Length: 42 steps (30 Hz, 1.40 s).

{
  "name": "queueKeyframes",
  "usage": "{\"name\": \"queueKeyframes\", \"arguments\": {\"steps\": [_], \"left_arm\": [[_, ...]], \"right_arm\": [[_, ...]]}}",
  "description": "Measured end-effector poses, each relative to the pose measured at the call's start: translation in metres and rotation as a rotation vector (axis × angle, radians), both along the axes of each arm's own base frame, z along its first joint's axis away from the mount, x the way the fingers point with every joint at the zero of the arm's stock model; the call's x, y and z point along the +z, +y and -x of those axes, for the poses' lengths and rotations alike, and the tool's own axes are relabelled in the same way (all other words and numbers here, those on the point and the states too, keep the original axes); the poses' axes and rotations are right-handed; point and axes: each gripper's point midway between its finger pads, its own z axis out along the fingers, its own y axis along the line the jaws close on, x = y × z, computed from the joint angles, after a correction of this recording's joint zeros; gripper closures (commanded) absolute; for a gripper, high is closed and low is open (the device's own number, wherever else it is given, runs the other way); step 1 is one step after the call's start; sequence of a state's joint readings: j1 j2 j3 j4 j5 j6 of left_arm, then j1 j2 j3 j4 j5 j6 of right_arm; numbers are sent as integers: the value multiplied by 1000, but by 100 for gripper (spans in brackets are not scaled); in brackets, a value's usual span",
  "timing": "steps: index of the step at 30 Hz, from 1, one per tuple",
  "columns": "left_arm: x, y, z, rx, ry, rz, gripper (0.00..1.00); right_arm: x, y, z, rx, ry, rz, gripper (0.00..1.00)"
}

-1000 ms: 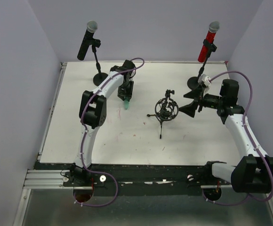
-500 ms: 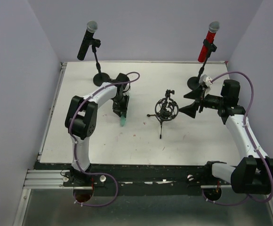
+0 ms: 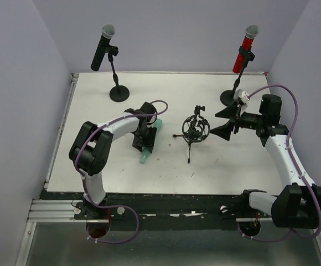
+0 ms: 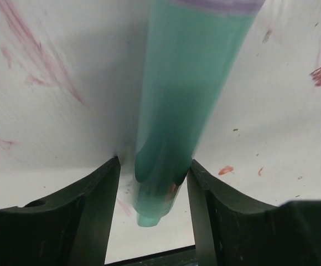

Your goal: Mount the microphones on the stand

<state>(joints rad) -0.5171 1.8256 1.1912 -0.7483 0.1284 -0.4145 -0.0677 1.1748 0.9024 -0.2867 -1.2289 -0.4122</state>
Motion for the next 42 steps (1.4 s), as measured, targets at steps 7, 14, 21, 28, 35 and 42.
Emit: {"name": "queueKeyframes", "arguments": {"steps": [7, 14, 21, 28, 35, 42], "left_arm": [[1, -10, -37, -10, -53, -22, 47], [-1, -7, -36, -16, -86, -20, 85], [6, 12, -9, -14, -133, -11, 92], [90, 13, 3, -34, -429, 180, 95], [198, 0, 25, -124, -815, 469, 96], [267, -22, 59, -267, -978, 677, 97]], "right_arm": [[0, -3, -1, -10, -4, 2, 0], [0, -4, -1, -11, -5, 2, 0], [0, -6, -3, -17, -11, 5, 0], [-2, -18, -6, -62, -7, 15, 1], [53, -24, 0, -90, -77, 70, 0], [137, -10, 26, 15, -153, 7, 0]]}}
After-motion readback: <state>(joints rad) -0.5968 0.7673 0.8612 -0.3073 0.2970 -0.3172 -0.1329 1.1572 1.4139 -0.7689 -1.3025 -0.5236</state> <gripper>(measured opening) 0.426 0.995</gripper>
